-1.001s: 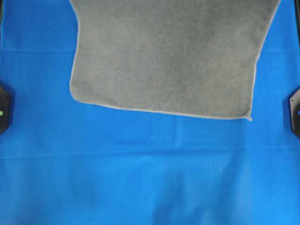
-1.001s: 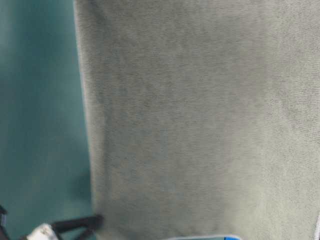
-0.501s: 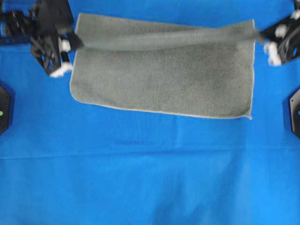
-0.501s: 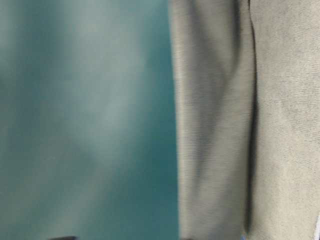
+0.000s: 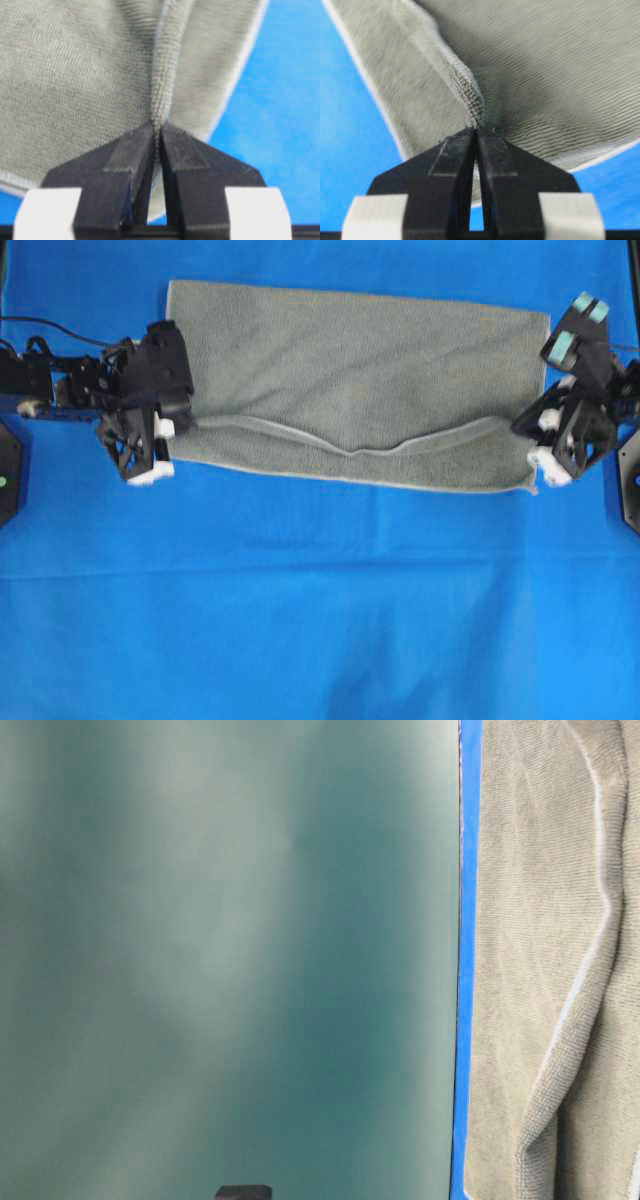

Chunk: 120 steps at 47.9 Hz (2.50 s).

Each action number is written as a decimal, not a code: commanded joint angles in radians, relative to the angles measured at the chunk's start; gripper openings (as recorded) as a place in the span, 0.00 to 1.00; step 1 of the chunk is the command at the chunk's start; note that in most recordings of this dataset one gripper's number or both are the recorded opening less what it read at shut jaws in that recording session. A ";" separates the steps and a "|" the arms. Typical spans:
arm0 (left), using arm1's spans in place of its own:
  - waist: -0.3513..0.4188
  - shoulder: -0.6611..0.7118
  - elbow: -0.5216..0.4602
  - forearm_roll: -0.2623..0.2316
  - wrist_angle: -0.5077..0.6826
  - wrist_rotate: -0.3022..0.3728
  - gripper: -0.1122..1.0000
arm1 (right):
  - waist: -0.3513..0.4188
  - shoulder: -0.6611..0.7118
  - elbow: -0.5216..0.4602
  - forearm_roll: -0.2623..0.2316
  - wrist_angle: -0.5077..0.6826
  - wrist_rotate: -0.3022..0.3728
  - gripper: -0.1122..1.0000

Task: Fold a large towel.
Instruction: 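Move both grippers to the towel's far corners and grasp them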

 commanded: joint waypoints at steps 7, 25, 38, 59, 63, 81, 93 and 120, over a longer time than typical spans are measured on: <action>-0.015 -0.009 -0.014 0.000 -0.006 -0.012 0.12 | 0.086 -0.003 -0.011 0.017 -0.006 0.002 0.11; -0.012 -0.080 0.005 0.005 0.061 -0.009 0.31 | 0.196 -0.169 0.008 0.081 0.091 0.002 0.30; -0.041 -0.133 -0.032 0.003 0.067 0.006 0.87 | 0.195 -0.190 -0.023 0.012 0.123 0.000 0.68; 0.245 -0.081 -0.117 0.017 -0.005 0.227 0.82 | -0.281 -0.084 -0.044 -0.275 0.005 -0.003 0.68; 0.298 -0.026 -0.123 0.018 -0.037 0.252 0.82 | -0.330 0.014 -0.043 -0.298 -0.041 -0.009 0.68; 0.434 0.235 -0.183 0.017 -0.173 0.465 0.82 | -0.448 0.316 -0.077 -0.379 -0.158 -0.009 0.68; 0.485 0.275 -0.210 0.017 -0.215 0.534 0.82 | -0.482 0.328 -0.091 -0.405 -0.224 -0.009 0.68; 0.492 0.374 -0.272 0.017 -0.118 0.583 0.18 | -0.497 0.408 -0.097 -0.428 -0.229 -0.037 0.14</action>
